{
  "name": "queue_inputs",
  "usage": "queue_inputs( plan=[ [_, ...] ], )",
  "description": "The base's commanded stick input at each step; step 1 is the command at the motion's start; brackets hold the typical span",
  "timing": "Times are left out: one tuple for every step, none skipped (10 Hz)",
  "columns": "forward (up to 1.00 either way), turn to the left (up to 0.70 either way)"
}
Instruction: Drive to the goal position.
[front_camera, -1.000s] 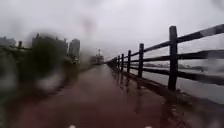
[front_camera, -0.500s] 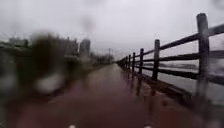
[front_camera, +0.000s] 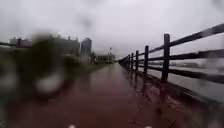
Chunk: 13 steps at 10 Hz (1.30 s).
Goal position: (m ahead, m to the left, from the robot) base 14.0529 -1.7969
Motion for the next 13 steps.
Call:
queue_inputs(
  plan=[
    [1.0, 0.0],
    [1.0, 0.0],
    [1.0, 0.0],
    [1.0, 0.0],
    [1.0, 0.0],
    [1.0, 0.0],
    [1.0, 0.0],
    [1.0, 0.0],
    [1.0, 0.0],
    [1.0, 0.0],
    [1.0, 0.0],
    [1.0, 0.0],
    [1.0, 0.0]
  ],
)
